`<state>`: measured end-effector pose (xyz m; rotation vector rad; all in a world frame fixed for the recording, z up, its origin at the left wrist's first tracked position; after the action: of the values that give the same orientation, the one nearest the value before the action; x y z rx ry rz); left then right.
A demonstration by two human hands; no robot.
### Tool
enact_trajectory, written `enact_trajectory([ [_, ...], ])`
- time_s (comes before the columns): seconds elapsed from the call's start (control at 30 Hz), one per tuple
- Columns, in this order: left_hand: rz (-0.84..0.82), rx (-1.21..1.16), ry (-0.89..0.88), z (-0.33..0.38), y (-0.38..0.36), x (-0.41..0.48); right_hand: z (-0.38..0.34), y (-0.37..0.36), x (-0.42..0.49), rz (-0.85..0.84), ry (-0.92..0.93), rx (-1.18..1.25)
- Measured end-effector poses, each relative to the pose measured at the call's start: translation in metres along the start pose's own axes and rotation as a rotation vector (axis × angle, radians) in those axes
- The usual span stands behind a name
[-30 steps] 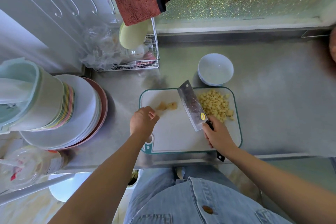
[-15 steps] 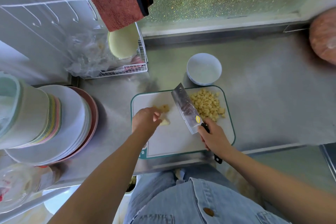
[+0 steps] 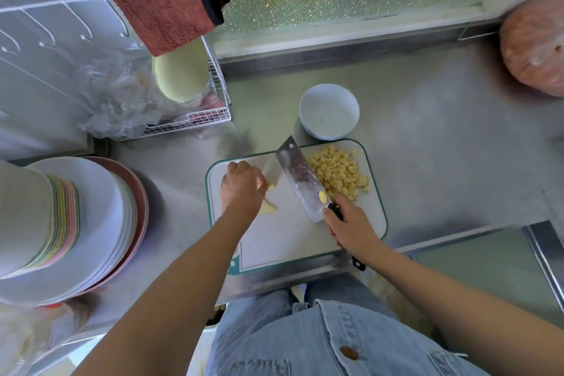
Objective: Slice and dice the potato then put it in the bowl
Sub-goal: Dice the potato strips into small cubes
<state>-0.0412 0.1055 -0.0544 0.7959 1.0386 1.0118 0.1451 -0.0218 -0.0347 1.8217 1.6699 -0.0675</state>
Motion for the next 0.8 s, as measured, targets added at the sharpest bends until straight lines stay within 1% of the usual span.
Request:
enact_trajectory([
  [0.1,-0.044,-0.351,0.090,-0.013,0.006,-0.008,0.000,0.001,0.000,-0.007,-0.004,0.016],
  [0.13,-0.067,-0.440,0.108,-0.018,0.006,-0.012,0.000,0.002,0.001,-0.013,-0.007,0.027],
  [0.17,-0.101,-0.479,0.114,-0.022,0.005,-0.016,0.000,0.002,0.002,-0.018,-0.012,0.039],
  [0.23,-0.164,-0.446,0.109,-0.026,-0.002,-0.025,0.000,0.002,0.003,-0.030,-0.022,0.053],
  [0.3,-0.173,-0.362,0.127,-0.029,-0.009,-0.035,-0.001,0.001,0.003,-0.046,-0.004,0.050],
  [0.4,-0.122,-0.251,0.175,-0.026,-0.012,-0.044,-0.003,0.002,0.003,-0.070,0.029,0.027],
  [0.57,-0.058,-0.050,0.177,-0.017,-0.007,-0.046,-0.003,0.005,0.003,-0.083,0.066,-0.002],
  [0.67,-0.076,-0.049,0.193,-0.023,-0.009,-0.047,-0.002,0.005,0.004,-0.078,0.068,0.000],
  [0.7,-0.057,-0.063,0.195,-0.026,-0.009,-0.047,-0.001,0.004,0.004,-0.079,0.067,-0.002],
  [0.8,0.086,-0.122,0.206,-0.035,0.000,-0.044,0.001,0.003,0.006,-0.077,0.065,-0.014],
])
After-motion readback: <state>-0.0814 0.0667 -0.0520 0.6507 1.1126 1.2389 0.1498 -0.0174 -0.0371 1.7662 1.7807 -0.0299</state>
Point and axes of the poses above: each hand's wrist, its own x-axis towards the middle knuckle, its own y-axis out of the back of the hand, z = x × y, the point moved 5 cm from there along x, towards the middle knuckle, and after that the axes turned 3 degrees about y, right-handed, at the moved point
